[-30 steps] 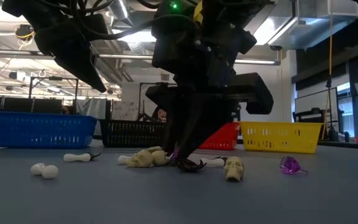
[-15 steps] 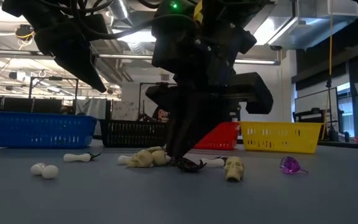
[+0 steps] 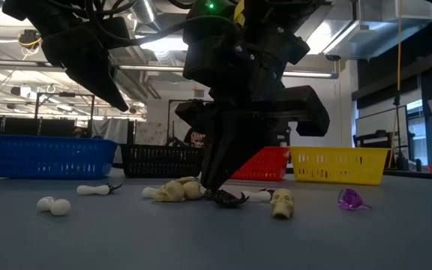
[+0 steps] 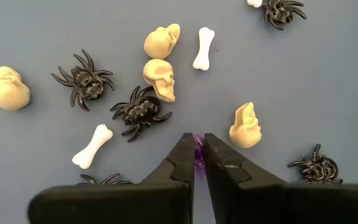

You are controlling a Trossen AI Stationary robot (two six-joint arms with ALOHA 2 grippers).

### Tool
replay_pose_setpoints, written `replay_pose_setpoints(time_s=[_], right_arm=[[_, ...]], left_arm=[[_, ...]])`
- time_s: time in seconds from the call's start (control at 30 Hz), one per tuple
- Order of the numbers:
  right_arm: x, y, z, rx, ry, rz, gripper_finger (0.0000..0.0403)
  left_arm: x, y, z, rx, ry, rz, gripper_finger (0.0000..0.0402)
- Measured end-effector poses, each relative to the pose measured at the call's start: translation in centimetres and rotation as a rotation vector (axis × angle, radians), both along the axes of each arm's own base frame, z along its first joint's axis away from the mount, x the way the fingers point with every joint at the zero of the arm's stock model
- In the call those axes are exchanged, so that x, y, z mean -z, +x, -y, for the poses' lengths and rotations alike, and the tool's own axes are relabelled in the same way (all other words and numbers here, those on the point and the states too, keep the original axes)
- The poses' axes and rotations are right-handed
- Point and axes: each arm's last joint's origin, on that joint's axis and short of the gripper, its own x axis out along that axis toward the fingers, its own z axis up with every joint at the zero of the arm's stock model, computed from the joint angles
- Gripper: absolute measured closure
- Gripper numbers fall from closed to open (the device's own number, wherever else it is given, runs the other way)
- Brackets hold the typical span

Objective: Sort Halloween decoration
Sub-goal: Put the purple witch hat toy into the yellow bin

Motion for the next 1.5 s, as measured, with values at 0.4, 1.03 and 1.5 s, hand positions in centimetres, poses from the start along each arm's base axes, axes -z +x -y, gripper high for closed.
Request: replay_pose_setpoints(time_s=[0.4, 1.03, 1.5], right_arm=[[0.0, 0.0, 0.0, 0.000, 0.000, 0.000, 0.0392], [-4.6, 1.1, -0.2, 0.001, -0.012, -0.064, 0.0394], [-9.7, -1.1, 0.5, -0.009, -0.038, -0.186, 0.0393]], left_arm=[[0.0, 0.0, 0.0, 0.000, 0.000, 0.000, 0.0299], [0.0, 0.0, 0.0, 0.000, 0.000, 0.000, 0.0299], [0.0, 0.0, 0.0, 0.000, 0.000, 0.001, 0.0299]])
